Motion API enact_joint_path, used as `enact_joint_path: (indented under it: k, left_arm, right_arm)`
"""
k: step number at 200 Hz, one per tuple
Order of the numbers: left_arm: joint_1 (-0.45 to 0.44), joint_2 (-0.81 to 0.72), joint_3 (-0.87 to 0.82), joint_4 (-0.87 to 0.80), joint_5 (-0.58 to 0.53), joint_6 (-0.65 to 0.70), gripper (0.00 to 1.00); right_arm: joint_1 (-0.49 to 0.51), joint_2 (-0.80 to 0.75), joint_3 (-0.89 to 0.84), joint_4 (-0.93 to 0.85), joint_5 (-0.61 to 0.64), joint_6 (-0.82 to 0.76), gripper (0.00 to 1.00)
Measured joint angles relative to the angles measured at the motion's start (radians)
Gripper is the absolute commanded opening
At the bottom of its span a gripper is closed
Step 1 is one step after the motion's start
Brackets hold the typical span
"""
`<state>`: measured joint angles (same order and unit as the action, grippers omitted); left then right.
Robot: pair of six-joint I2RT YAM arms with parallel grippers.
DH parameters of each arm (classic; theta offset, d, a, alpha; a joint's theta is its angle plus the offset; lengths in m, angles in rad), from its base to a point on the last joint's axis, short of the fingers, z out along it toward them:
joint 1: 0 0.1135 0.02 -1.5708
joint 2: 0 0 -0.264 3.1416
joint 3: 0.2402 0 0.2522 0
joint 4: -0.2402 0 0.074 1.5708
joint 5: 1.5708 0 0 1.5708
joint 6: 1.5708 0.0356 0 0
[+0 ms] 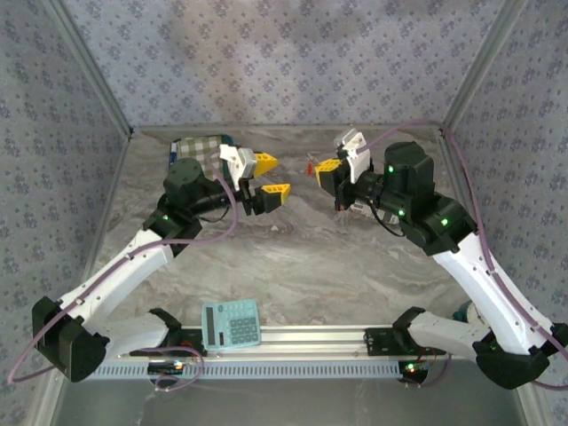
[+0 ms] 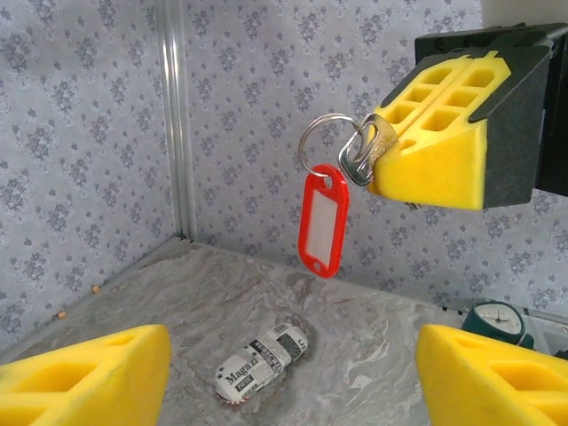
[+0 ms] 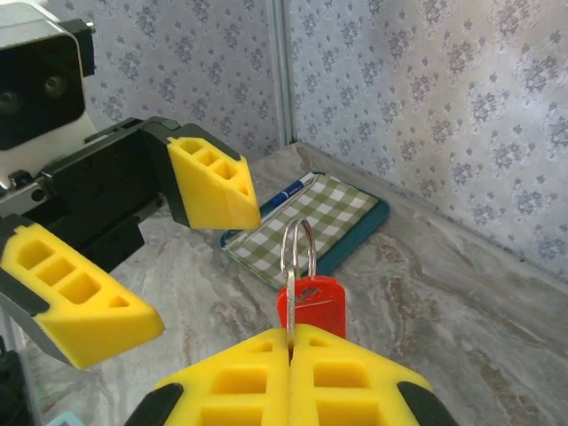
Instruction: Remove the keys from the keyring
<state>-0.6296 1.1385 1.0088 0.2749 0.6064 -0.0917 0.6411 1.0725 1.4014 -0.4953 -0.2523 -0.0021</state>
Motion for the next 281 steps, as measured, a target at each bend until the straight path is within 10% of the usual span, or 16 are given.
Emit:
enact_joint_path:
  k: [135,281]
  left_arm:
    - [0.088,0.003,0.011,0.070,-0.013,-0.112,0.61]
    - [0.112,0.044,0.085,0.064,0.252,-0.191,0.76]
  right_arm:
    - [-0.048,-0.016,-0.032,0.041,-0.188,0.036,0.00]
    - [-0.098,-0.067,-0.152,0.140,-0.407,-0.086,0.00]
